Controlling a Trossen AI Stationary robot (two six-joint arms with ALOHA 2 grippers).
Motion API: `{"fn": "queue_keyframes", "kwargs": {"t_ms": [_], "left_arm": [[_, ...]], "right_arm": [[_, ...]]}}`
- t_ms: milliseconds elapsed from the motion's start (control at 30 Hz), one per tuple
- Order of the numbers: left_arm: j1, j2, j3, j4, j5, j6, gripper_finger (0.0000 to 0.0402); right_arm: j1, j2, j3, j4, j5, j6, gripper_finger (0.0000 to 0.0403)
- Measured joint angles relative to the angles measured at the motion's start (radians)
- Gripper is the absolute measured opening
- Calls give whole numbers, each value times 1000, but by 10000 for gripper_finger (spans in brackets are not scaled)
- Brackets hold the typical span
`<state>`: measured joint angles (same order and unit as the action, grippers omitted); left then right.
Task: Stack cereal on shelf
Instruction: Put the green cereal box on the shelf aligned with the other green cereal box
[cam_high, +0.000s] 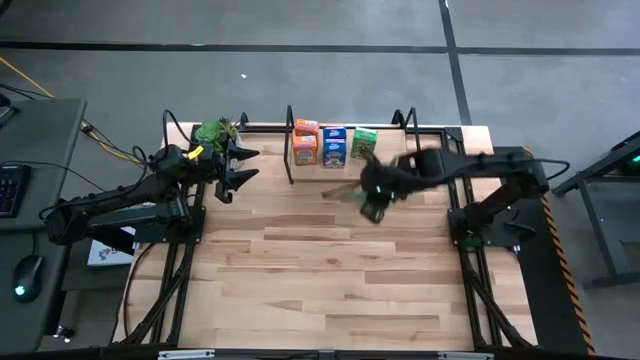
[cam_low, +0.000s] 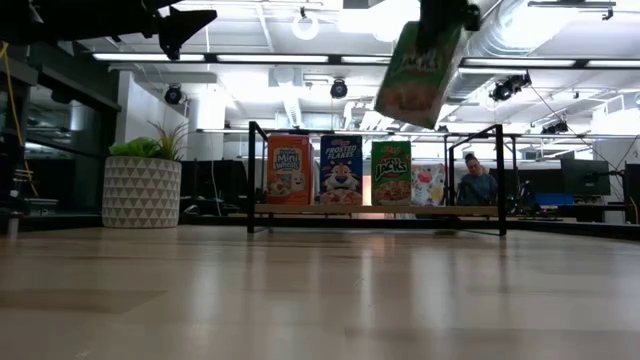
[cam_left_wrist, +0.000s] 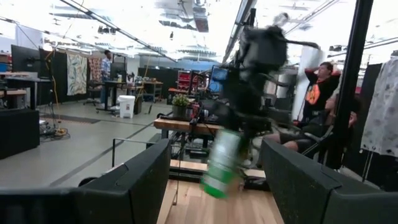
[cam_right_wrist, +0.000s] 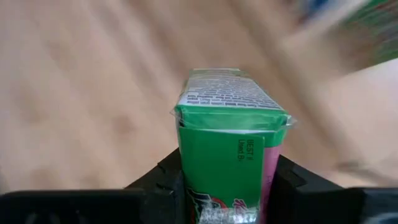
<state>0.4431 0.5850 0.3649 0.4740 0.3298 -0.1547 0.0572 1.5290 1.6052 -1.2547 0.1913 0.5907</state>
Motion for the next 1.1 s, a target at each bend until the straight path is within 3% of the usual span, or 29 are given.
{"fn": "queue_keyframes", "kwargs": {"t_ms": [133, 433, 767, 933, 1100], "left_arm": [[0, 0, 0, -6, 0, 0, 241], [0, 0, 0, -18, 0, 1, 241], [0, 0, 0, -33, -5, 1, 241], [0, 0, 0, -28, -12, 3, 241], [0, 0, 0, -28, -20, 34, 241]], "right_arm": [[-105, 73, 108, -94, 92, -202, 122], [-260, 250, 174, -130, 153, -546, 122], [-393, 396, 173, -130, 110, -708, 122], [-415, 405, 173, -88, 33, -736, 122], [-423, 404, 173, -43, 32, -778, 122]]}}
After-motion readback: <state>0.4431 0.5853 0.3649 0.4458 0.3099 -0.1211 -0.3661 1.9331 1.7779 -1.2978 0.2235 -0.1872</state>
